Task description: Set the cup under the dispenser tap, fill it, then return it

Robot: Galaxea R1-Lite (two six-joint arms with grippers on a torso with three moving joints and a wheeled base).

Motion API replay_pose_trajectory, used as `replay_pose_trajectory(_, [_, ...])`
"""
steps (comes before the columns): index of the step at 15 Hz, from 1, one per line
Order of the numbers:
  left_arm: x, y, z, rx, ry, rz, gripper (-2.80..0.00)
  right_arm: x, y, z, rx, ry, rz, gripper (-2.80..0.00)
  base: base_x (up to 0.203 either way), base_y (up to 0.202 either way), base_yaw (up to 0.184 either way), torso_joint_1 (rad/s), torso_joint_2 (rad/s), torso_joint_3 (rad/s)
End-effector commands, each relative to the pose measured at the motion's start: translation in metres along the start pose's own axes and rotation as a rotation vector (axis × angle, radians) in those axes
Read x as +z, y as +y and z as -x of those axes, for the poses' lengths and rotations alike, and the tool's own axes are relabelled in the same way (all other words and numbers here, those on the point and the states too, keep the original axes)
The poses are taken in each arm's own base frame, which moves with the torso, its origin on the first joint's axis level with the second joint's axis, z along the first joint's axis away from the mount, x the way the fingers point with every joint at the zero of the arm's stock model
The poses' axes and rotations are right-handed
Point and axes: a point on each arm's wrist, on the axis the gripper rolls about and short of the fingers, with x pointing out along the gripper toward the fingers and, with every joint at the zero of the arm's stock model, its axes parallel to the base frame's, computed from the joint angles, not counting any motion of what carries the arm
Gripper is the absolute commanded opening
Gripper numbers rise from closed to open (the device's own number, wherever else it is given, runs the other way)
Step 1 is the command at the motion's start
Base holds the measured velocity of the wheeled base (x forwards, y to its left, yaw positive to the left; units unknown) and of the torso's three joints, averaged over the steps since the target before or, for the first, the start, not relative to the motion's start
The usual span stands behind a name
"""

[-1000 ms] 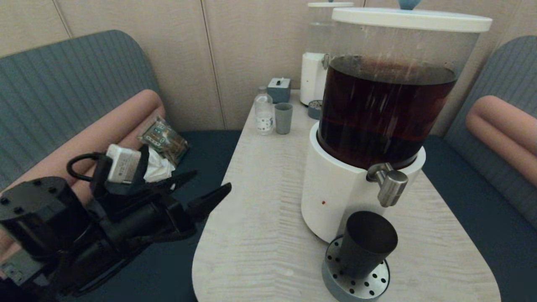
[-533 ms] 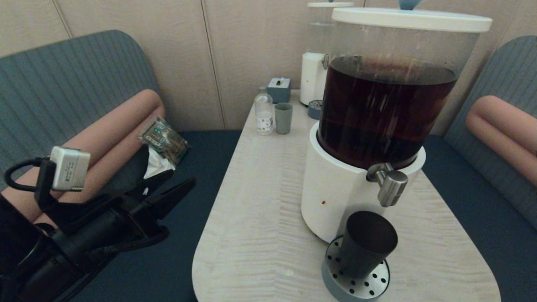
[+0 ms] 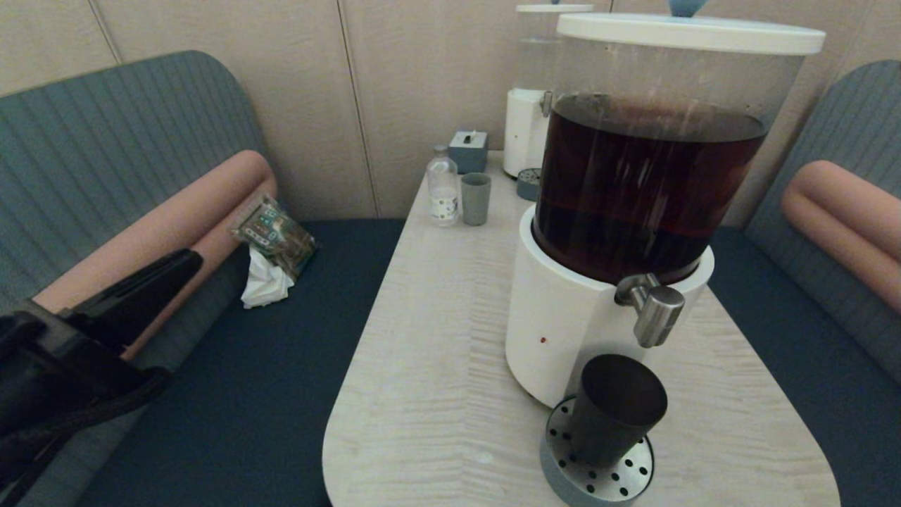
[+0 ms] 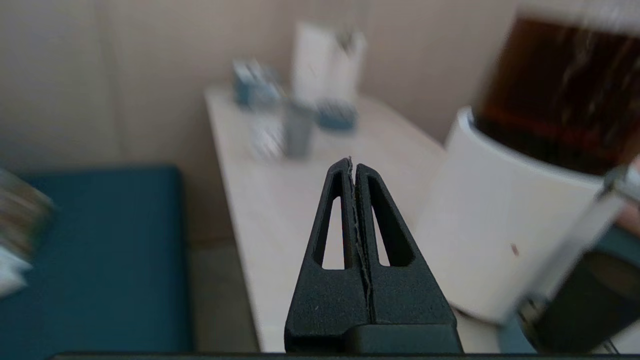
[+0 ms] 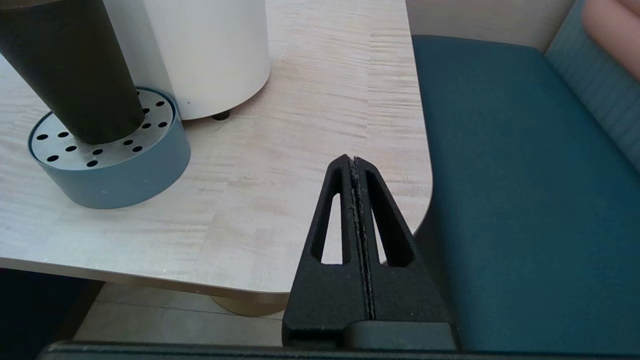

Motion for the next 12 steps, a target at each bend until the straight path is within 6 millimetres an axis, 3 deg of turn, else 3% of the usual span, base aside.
replay_pose_trajectory(1, [0.022,-0.005,0.025,0.015,-0.127,-0.047,-2.8,-0.002,0.0,0.0,0.0,0.004,0.0,-2.8,0.0,0.0,0.0,0.0,0.0,0.0])
replay_pose_trajectory(7, [0.053,-0.03,0.091,-0.023,-0.325,-0.174,-2.8,-0.002,0.0,0.0,0.0,0.003,0.0,-2.8,0.0,0.0,0.0,0.0,0.0,0.0])
replay_pose_trajectory(12, [0.038,-0.052,0.15,-0.092,-0.386,-0.264,-2.8,-0.002,0.0,0.0,0.0,0.002,0.0,-2.8,0.0,0.0,0.0,0.0,0.0,0.0])
